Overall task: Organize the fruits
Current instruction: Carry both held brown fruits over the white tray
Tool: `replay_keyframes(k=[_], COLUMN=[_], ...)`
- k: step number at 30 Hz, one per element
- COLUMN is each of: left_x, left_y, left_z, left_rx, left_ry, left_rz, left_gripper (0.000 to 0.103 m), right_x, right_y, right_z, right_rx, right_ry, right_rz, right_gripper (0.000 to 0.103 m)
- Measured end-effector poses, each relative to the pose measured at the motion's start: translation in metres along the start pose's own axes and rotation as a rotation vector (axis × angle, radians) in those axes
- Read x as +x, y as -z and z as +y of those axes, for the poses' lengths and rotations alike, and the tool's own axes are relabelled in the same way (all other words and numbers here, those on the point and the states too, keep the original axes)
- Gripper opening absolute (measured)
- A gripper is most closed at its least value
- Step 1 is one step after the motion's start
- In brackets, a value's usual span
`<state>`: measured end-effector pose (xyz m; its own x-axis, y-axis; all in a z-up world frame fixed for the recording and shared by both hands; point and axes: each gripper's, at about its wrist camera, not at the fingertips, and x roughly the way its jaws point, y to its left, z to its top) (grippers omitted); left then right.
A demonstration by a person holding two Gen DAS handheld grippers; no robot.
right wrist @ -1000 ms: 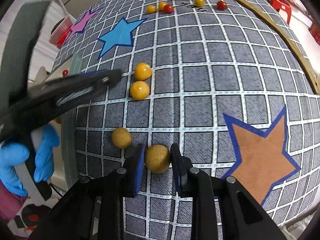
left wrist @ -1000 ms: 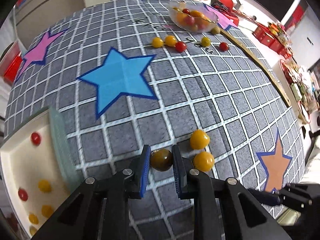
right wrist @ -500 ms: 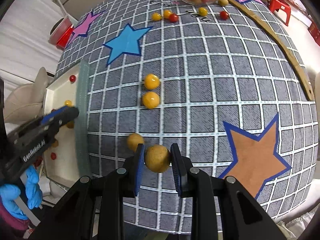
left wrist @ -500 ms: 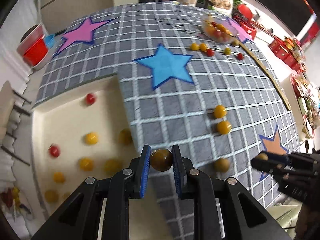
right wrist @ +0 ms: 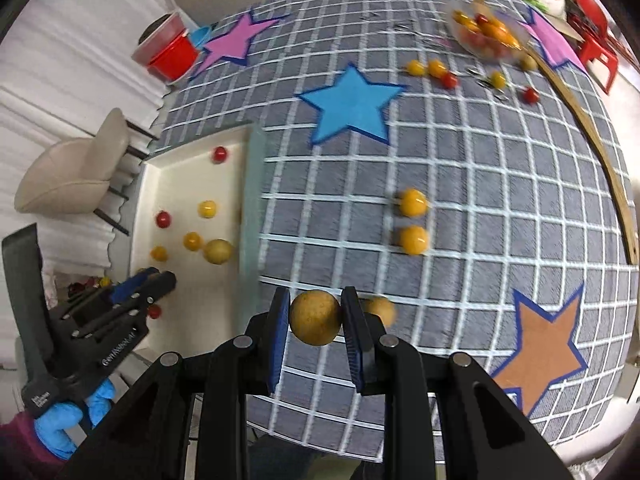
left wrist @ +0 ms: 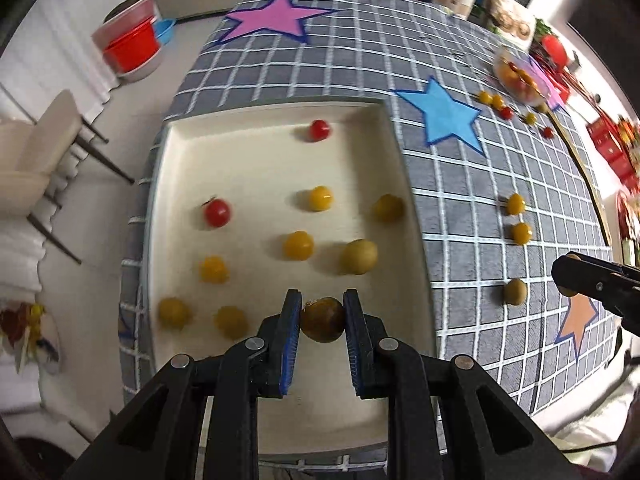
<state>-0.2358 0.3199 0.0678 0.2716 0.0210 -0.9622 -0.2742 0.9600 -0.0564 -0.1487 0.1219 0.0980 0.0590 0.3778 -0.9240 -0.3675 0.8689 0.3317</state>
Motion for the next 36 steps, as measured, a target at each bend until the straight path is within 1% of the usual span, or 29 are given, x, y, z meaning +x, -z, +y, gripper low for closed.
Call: replay_keyframes(k=[11, 18, 24, 30, 35, 36], left_x=[-0.006, -0.006, -0.002, 0.012, 0.034, 0.04], left_y=[-0.01, -0.017, -0.025, -0.049, -0.076, -0.082], left_z=[0.029, 0.04, 0.05, 0.058, 0.065, 0.066], left_rx=[-0.052, -0.071, -0.08, -0.077, -0.088, -0.083], left_ry=[-0.008, -0.01, -0.011, -0.026, -0.035, -0.046], left_rz=[-0.02, -0.029, -0.036, -0.07, -0.084, -0.085], left_gripper=[0.023, 0.023, 0.023, 0.023, 0.023, 0.023], right_x=[0.007, 0.013, 0.022, 0.038, 0.062, 0.067], right_y=[-0.029, -0.042, -0.05, -0.065, -0.08, -0.083], right_z=[0.054, 0.075, 0.082, 0.086, 0.093, 0.095], right_rx=[-0.099, -0.13, -0.14, -0.146, -0.166, -0.171], right_ry=[-0.008, -0.008, -0.018, -0.033, -0.045, -0.048], right_rz=[0.004, 0.004, 0.008, 0.014, 0.018, 0.016], right_gripper=[0.028, 0.028, 0.028, 0.028, 0.028, 0.028])
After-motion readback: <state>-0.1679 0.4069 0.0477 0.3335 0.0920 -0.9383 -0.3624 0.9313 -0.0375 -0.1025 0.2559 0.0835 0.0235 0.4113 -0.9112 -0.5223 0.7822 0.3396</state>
